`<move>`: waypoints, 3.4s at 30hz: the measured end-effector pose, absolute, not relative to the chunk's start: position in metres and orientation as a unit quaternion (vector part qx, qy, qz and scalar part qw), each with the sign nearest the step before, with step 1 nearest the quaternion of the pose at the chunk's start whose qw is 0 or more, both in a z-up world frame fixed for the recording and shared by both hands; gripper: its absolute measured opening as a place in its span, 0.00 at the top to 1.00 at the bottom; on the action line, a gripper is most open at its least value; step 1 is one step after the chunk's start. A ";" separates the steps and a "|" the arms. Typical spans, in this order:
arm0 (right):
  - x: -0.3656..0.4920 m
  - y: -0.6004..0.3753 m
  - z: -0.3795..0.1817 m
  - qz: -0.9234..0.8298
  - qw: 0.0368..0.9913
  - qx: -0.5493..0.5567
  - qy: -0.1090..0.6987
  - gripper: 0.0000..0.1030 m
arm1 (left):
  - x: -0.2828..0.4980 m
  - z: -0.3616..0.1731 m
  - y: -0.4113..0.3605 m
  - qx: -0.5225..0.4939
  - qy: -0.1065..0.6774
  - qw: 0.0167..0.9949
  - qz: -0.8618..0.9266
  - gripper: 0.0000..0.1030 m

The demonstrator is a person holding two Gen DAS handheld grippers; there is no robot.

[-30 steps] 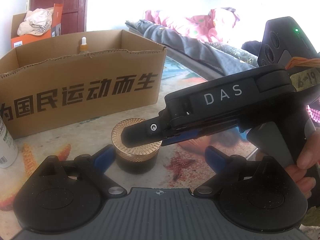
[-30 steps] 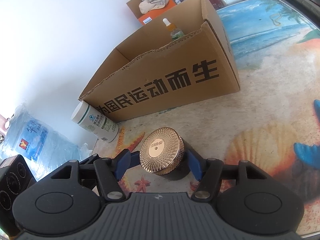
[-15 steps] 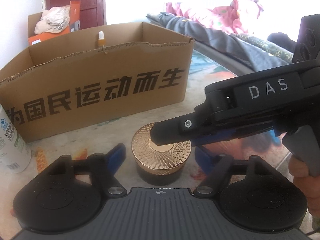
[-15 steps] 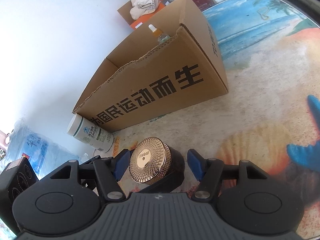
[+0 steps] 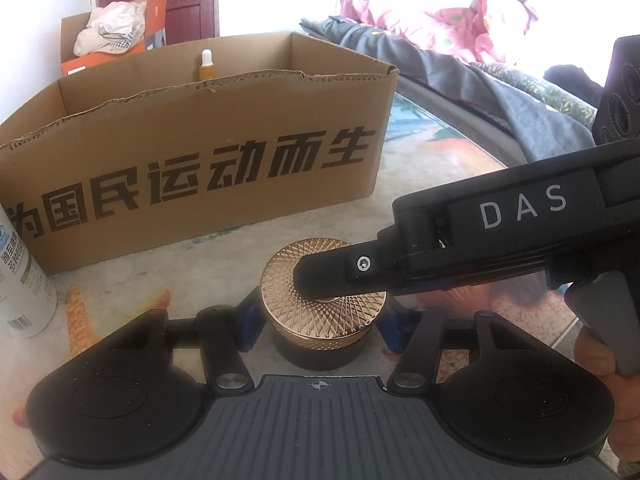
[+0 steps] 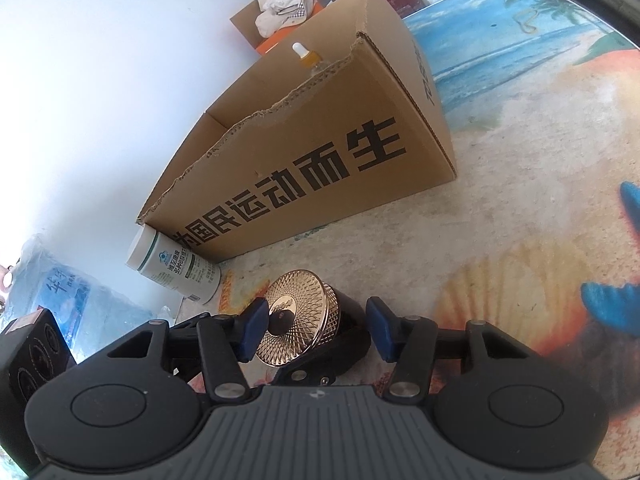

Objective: Organize rigid objects
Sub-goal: 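Close the right gripper around the gold-lidded jar, then carry the gold jar into the box and open the right gripper, then move the right gripper back to the white pill bottle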

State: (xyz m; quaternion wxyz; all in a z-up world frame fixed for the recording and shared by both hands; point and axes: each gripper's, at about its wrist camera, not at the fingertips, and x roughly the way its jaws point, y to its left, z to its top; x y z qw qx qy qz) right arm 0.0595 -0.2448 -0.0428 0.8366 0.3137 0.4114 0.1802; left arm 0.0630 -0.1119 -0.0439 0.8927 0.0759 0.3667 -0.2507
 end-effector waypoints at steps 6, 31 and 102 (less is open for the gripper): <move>0.060 -0.245 -0.041 0.179 0.839 0.309 0.411 0.46 | 0.065 -0.042 -0.112 0.069 0.372 0.892 -0.248 0.45; 0.053 -0.228 0.024 0.201 0.883 0.244 0.347 0.45 | 0.054 0.016 -0.095 0.045 0.298 0.921 -0.245 0.46; 0.079 -0.291 0.115 0.246 0.905 0.231 0.261 0.26 | 0.093 0.104 -0.054 -0.047 0.287 0.922 -0.256 0.00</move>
